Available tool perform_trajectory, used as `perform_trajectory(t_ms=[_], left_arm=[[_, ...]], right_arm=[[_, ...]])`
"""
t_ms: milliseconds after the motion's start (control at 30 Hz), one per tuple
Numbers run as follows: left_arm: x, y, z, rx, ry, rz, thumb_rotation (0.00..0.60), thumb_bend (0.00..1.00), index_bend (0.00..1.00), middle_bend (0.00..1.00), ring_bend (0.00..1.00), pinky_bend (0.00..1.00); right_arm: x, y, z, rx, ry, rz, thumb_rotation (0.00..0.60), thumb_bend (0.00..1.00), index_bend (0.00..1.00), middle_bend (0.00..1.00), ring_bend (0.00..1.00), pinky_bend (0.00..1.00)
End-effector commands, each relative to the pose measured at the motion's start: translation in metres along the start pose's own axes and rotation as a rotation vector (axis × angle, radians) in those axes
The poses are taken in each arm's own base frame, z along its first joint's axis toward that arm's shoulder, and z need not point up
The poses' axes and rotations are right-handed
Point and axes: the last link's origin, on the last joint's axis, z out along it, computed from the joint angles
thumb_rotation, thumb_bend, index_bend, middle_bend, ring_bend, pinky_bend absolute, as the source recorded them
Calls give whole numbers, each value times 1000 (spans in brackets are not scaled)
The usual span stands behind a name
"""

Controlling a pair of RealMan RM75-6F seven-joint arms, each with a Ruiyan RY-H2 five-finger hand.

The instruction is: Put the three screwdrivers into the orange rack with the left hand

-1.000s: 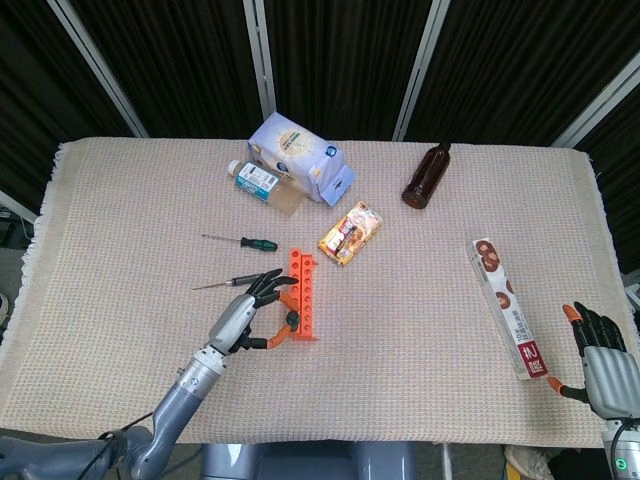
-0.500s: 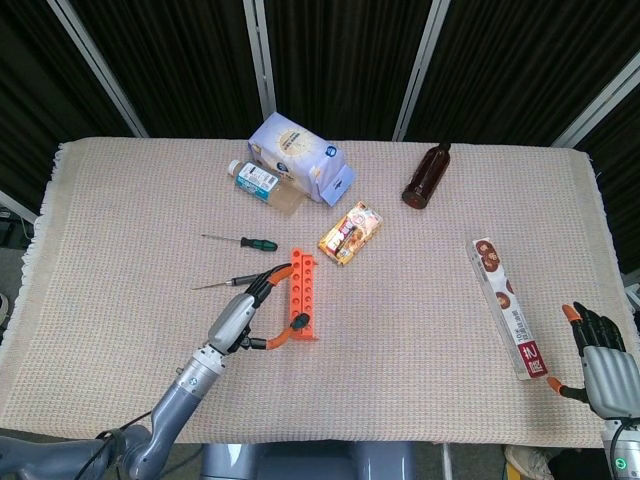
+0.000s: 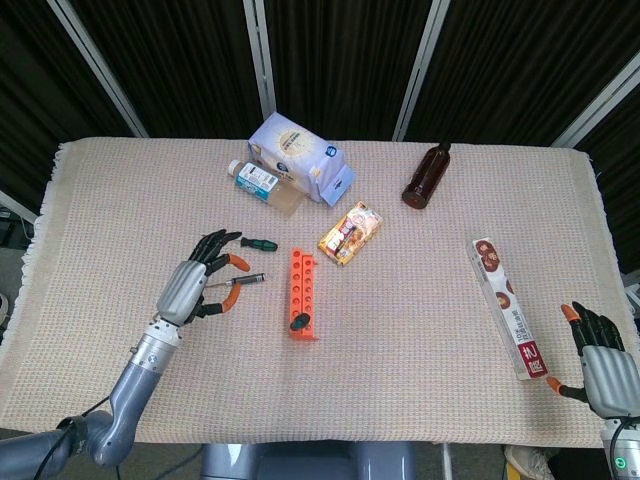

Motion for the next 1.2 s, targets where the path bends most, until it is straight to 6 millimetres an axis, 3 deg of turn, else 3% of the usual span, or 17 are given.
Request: perform_trajectory(t_ms=[33, 167, 300, 400, 667, 767, 833, 967, 1200], left_arm=[[17, -16, 9, 89, -76, 235, 600, 535, 472, 101, 0, 0], [13, -19, 20, 146, -158, 369, 600, 492, 486, 94, 0, 0], [5, -18, 31, 174, -216, 496, 600, 298, 473, 68, 0, 0], [-9, -13, 47, 185, -257, 606, 600, 246, 463, 58, 0, 0], [-38, -3, 70, 227, -307, 697, 600, 246, 430, 19, 0, 0], [-48, -4, 77, 252, -332, 727, 600, 319, 417, 2, 0, 0], [-52, -4, 81, 267, -341, 735, 600, 370, 390, 0, 0, 0], [-58, -6, 85, 291, -354, 740, 600, 372, 348, 0, 0, 0], [-67, -8, 87, 308, -373, 741, 600, 370, 359, 0, 0, 0]], right_arm=[[-1, -2, 1, 8, -1, 1, 600, 0, 20, 0, 0, 28], [-1, -4, 1, 16, -4, 0, 600, 0, 20, 0, 0, 28], [-1, -5, 0, 20, -1, 0, 600, 0, 20, 0, 0, 28], [-1, -6, -1, 20, 2, 1, 600, 0, 21, 0, 0, 28], [-2, -5, -3, 12, 2, 4, 600, 0, 21, 0, 0, 28], [-2, -4, -2, 12, 0, 3, 600, 0, 21, 0, 0, 29], [-2, -4, -2, 11, 0, 3, 600, 0, 20, 0, 0, 28], [-1, -4, -2, 6, 2, 2, 600, 0, 20, 0, 0, 28], [-1, -2, -2, -1, 2, 2, 600, 0, 21, 0, 0, 29]])
